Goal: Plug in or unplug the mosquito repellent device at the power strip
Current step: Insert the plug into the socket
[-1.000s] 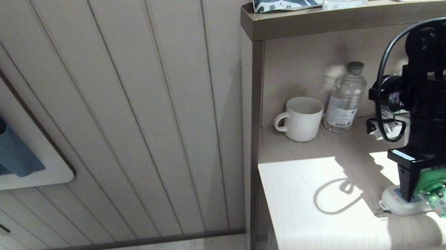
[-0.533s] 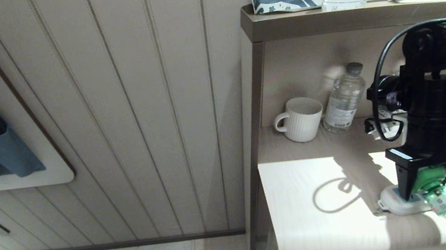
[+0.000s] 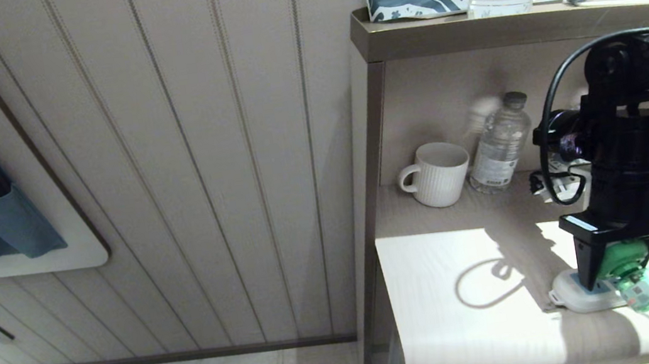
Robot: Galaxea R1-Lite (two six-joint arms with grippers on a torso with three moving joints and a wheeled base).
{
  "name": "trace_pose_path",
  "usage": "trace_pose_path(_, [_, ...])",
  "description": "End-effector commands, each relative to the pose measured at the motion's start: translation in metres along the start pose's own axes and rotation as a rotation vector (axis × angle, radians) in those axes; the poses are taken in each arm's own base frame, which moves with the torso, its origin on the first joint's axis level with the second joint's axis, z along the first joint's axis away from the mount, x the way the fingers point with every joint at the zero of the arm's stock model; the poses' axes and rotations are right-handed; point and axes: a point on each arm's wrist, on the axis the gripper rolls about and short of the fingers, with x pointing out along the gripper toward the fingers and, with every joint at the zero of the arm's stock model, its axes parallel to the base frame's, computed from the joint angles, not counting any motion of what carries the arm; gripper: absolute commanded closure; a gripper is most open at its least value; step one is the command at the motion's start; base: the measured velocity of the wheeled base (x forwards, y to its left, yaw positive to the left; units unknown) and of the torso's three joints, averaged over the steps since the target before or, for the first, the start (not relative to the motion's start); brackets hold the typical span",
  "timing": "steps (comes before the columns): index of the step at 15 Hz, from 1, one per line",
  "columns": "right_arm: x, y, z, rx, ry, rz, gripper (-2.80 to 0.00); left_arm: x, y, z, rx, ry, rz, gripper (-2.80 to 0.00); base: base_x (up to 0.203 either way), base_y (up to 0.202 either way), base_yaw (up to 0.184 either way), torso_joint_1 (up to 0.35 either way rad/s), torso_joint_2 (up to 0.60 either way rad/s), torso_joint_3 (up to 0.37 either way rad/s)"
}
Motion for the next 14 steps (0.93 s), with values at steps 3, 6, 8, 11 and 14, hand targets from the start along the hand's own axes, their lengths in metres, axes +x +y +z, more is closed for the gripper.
trace_pose_path(3, [0.007, -0.001, 0.005, 0.008, 0.062, -0.005, 0.0, 0.0, 0.0, 0.0, 0.0, 0.001, 0.001, 0.0, 0.0, 0.0, 0.0, 0.0, 0.0, 0.0])
trace_pose_path(6, [0.014, -0.002, 0.01, 0.015, 0.083, -0.009, 0.0, 0.0, 0.0, 0.0, 0.0, 0.001, 0.0, 0.0, 0.0, 0.0, 0.0, 0.0, 0.0, 0.0])
trace_pose_path(8, [0.017, -0.001, 0.012, 0.016, 0.094, -0.011, 0.0, 0.0, 0.0, 0.0, 0.0, 0.001, 0.001, 0.0, 0.0, 0.0, 0.0, 0.0, 0.0, 0.0])
trace_pose_path(11, [0.019, -0.004, 0.012, 0.024, 0.107, -0.011, 0.0, 0.0, 0.0, 0.0, 0.0, 0.001, 0.001, 0.0, 0.0, 0.0, 0.0, 0.0, 0.0, 0.0])
trace_pose_path(14, [0.025, -0.004, 0.017, 0.025, 0.125, -0.011, 0.0, 0.0, 0.0, 0.0, 0.0, 0.001, 0.0, 0.0, 0.0, 0.0, 0.0, 0.0, 0.0, 0.0])
